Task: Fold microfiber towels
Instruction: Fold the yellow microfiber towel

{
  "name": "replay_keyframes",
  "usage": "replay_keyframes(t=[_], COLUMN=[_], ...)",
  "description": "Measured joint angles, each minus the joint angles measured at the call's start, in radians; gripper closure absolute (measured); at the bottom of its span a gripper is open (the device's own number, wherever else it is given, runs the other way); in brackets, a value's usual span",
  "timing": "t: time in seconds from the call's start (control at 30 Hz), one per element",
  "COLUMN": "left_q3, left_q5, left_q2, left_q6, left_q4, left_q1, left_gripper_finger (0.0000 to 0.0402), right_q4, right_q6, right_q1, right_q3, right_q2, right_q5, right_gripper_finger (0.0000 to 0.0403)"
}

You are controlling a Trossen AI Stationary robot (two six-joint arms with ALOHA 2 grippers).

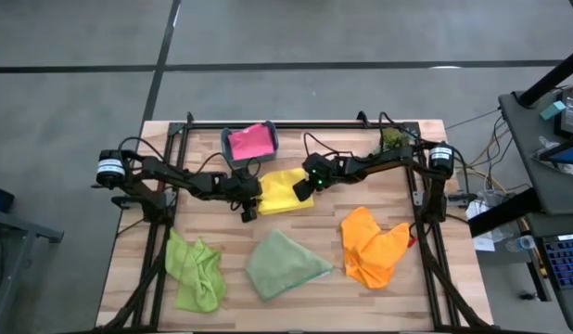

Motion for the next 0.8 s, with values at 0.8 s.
replay_keyframes(t=[0.8], left_q3=[-0.005], left_q5=[-0.005], left_q2=[-0.013], left_q6=[0.049], left_q4=[0.065], left_q1=[0.001], left_gripper_finger=[0.0307], right_q4=[-0.377], right_q6=[-0.102], right_q1=[-0.032], right_q3=[0.116], right_q2=[-0.064], right_q5=[0.073], right_gripper_finger=[0.0390])
